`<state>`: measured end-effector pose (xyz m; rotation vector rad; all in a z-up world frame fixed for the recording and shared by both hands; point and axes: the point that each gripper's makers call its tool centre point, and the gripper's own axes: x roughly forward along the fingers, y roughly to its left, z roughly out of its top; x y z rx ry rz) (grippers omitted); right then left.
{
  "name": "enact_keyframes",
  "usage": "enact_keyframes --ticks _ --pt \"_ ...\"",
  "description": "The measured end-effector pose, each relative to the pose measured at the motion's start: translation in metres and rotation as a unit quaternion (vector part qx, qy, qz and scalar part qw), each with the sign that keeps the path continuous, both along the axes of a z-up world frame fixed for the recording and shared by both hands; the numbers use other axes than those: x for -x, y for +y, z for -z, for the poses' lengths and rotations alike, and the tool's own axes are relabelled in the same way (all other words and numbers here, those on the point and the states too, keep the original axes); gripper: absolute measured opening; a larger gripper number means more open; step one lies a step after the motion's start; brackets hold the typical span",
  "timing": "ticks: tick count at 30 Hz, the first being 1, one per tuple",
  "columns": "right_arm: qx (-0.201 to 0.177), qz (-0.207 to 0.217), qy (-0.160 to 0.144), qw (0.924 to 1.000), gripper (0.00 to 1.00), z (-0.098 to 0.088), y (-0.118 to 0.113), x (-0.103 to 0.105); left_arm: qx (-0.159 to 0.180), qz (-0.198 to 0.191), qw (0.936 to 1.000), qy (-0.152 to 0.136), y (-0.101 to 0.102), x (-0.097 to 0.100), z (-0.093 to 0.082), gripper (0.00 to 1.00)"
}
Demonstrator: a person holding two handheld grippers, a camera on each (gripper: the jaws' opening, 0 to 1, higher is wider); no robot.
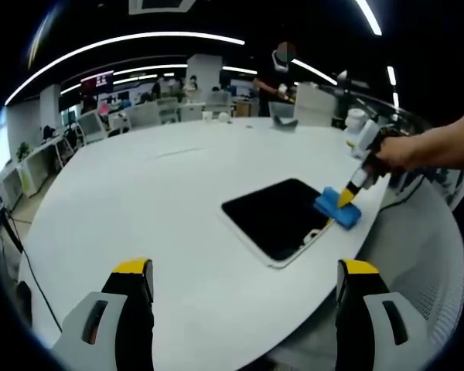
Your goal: Wipe the mirror surface with the cleaning cloth until all visible marks leave the cleaned area.
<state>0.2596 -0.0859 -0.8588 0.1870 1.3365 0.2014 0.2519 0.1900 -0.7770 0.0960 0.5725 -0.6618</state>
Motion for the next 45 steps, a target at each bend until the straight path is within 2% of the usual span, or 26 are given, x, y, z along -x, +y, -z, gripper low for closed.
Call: enact_keyframes --ticks 29,35,45 --pt "0.003 -0.031 -0.001 0.9995 0.02 0.000 0.057 -0.004 0.007 0.010 0.9999 -0.003 0.014 0.000 -0.002 0.99" --pt "-0.007 -0.024 -0.002 0.9997 0.02 -0.001 0.067 -0.005 0.004 0.009 0.9999 -0.003 0.019 0.000 -0.002 0.99" --pt "-0.014 -0.039 -0.006 0.9991 0.02 -0.001 0.090 -0.007 0.003 0.006 1.0000 -0.002 0.024 0.000 -0.003 0.99"
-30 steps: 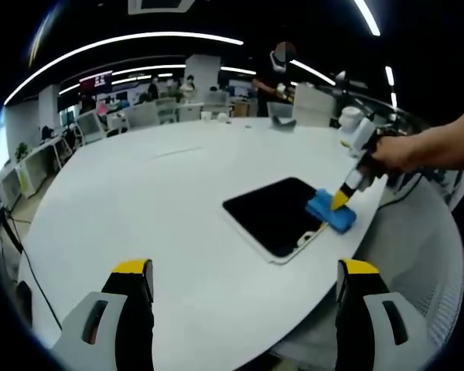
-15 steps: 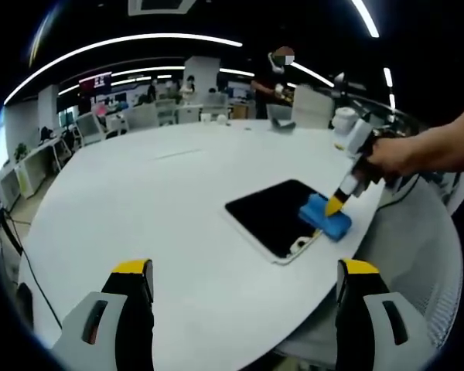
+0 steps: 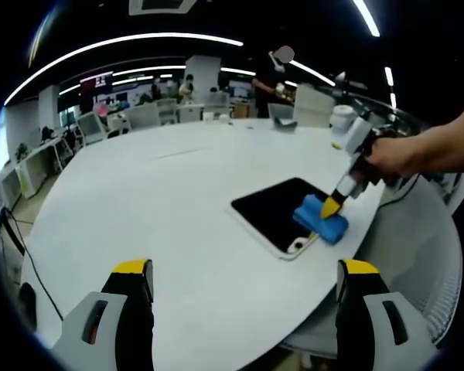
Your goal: Wipe the mirror surface with the cleaning cloth until all visible marks leave the cleaned area.
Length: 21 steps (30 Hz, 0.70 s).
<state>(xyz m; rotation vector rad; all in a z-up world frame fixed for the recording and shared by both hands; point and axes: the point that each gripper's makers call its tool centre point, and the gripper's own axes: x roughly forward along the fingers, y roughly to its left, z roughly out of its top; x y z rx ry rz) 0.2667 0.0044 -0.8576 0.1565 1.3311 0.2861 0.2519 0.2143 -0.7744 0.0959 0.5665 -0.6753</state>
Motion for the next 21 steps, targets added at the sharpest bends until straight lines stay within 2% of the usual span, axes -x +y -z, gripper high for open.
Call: enact_keyframes --ticks 14,21 --pt "-0.004 -0.028 -0.005 0.9996 0.02 0.001 0.028 -0.004 0.002 -0.008 1.0000 -0.001 0.003 -0.001 -0.002 0.99" --pt "-0.016 -0.039 -0.004 0.9991 0.02 0.001 0.049 -0.004 0.003 -0.009 1.0000 -0.002 0.004 -0.001 -0.002 0.99"
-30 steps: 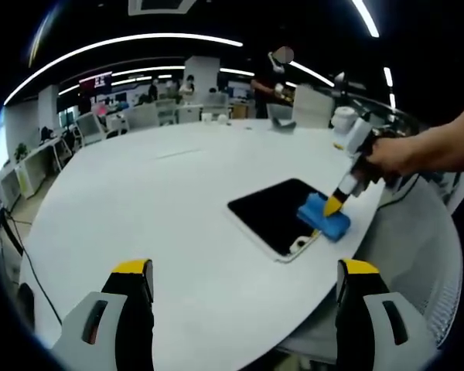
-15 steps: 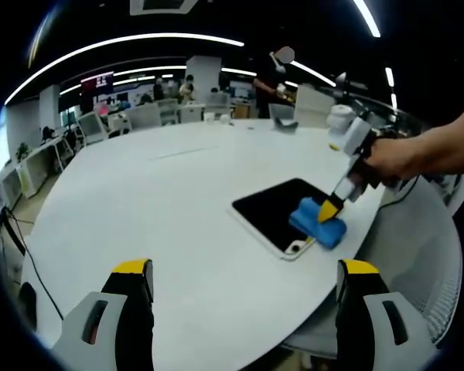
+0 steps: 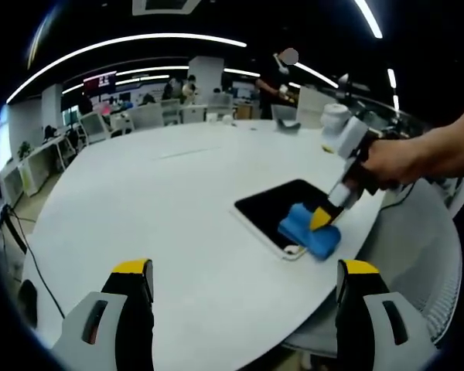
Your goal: Wipe the mirror surface with the cleaning cloth until all visible marks leave the cleaned area.
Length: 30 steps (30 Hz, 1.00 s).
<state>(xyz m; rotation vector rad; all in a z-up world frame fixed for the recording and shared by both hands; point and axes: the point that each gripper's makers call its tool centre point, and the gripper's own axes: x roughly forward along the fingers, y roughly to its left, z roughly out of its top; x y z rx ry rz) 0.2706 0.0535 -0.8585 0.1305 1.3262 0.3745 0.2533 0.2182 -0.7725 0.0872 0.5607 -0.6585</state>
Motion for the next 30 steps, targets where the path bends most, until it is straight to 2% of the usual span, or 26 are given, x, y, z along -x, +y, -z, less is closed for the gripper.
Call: enact_keyframes --ticks 14,30 --pt "-0.010 -0.036 -0.003 0.9993 0.02 -0.004 0.037 0.001 0.001 -0.008 1.0000 0.000 0.003 0.001 0.000 0.99" --pt "-0.009 -0.042 0.002 0.9991 0.02 -0.004 0.038 0.005 0.004 -0.011 0.9999 0.001 0.004 -0.001 0.001 0.99"
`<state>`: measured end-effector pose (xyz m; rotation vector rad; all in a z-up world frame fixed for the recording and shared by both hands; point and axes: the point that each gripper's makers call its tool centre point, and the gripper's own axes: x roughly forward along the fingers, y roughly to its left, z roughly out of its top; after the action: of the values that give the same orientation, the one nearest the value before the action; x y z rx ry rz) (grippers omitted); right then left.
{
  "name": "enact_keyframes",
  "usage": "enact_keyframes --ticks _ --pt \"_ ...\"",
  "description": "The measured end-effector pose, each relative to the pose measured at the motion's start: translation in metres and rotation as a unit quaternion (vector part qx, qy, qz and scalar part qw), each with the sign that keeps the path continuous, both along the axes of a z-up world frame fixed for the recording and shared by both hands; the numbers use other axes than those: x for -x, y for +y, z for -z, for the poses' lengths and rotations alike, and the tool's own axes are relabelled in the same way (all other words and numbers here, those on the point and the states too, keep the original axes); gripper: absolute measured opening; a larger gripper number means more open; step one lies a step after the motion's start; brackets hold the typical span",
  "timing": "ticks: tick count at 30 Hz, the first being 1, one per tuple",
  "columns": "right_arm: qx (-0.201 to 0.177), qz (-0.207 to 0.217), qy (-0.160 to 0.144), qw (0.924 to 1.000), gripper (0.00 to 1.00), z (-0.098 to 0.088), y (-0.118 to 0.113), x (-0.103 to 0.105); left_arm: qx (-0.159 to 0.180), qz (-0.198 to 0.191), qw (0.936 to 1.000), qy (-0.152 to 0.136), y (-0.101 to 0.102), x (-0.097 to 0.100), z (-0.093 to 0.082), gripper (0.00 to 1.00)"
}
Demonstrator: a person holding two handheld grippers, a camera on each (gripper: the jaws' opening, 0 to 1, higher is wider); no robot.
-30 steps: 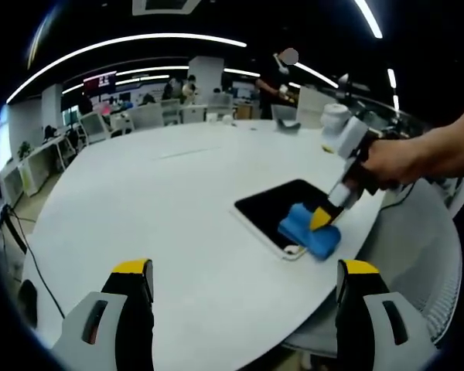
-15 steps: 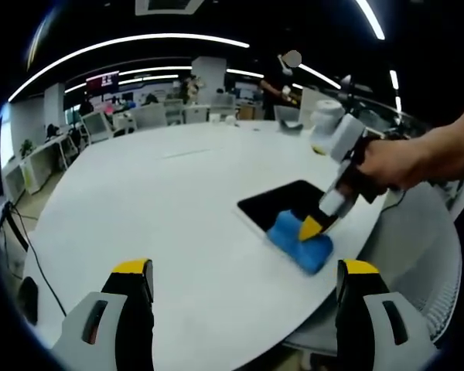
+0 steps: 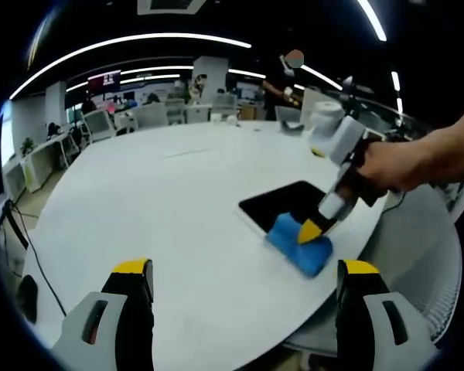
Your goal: Wipe the mirror surface with the cleaning cloth until all visible marks leave the cleaned area.
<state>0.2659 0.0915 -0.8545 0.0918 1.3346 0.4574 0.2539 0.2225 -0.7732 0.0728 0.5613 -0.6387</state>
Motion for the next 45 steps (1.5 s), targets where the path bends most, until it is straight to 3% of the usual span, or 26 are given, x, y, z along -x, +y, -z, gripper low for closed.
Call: enact_keyframes --ticks 14,45 --pt "0.005 -0.002 -0.003 1.0000 0.02 0.001 -0.002 -0.011 0.001 -0.001 1.0000 0.003 -0.003 0.000 0.001 0.99" --pt "0.019 -0.015 -0.009 0.9997 0.02 0.002 -0.007 -0.072 0.008 -0.025 0.9997 -0.004 0.006 -0.014 -0.011 0.99"
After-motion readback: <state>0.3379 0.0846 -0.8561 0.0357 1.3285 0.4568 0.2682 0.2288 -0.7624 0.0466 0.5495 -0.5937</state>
